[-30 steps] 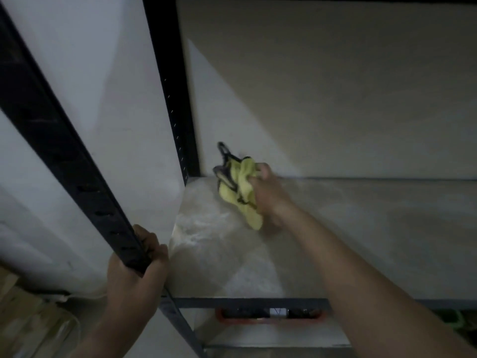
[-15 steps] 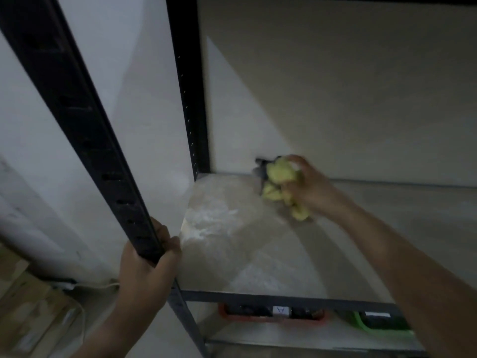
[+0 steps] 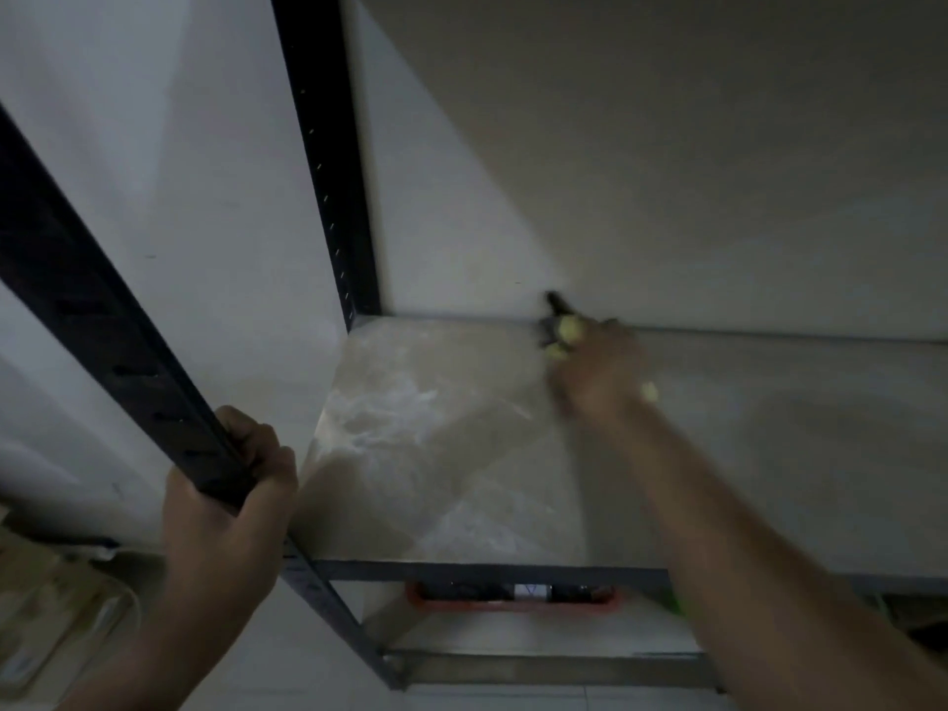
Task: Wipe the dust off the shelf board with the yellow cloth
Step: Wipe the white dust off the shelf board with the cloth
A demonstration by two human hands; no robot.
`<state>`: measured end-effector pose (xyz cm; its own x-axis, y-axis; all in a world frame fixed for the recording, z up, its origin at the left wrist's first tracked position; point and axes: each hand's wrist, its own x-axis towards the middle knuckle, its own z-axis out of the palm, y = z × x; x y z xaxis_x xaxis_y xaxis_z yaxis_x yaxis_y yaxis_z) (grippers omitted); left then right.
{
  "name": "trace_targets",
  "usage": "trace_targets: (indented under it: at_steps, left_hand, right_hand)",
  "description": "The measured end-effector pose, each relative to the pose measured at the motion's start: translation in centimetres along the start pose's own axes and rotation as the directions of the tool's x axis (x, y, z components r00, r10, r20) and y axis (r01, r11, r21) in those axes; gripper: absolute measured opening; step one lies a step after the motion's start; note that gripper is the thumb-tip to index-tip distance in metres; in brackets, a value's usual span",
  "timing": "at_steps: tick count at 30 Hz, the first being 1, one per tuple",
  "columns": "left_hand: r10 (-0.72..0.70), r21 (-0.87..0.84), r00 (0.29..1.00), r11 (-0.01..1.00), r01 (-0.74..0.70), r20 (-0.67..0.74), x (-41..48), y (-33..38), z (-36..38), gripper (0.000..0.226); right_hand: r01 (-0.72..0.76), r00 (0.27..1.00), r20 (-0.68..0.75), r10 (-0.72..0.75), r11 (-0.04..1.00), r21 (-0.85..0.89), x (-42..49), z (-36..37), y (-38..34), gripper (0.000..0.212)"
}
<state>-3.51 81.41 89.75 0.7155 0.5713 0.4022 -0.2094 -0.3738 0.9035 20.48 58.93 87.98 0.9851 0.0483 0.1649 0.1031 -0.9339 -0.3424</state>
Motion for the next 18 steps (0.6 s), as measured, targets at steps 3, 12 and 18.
trace_targets:
  at_steps: [3, 12, 18]
  left_hand:
    - [0.013, -0.019, 1.0, 1.0, -0.013, 0.009, -0.1, -0.1, -0.1, 0.026]
    - [0.012, 0.011, 0.999, 1.0, -0.012, 0.032, 0.1, -0.4, -0.4, 0.025]
    - [0.034, -0.016, 0.998, 0.999, -0.034, 0.047, 0.3, -0.7, -0.5, 0.038]
  right_hand:
    - [0.296, 0.941, 0.103, -0.323, 0.93, 0.219, -5.2, 2.4, -9.6, 0.031]
    - [0.284, 0.959, -0.028, -0.283, 0.956, 0.069, 1.1, -0.9, -0.3, 0.029]
    - [0.011, 0.997, -0.077, -0.017, 0.996, -0.085, 3.3, -2.6, 13.5, 0.053]
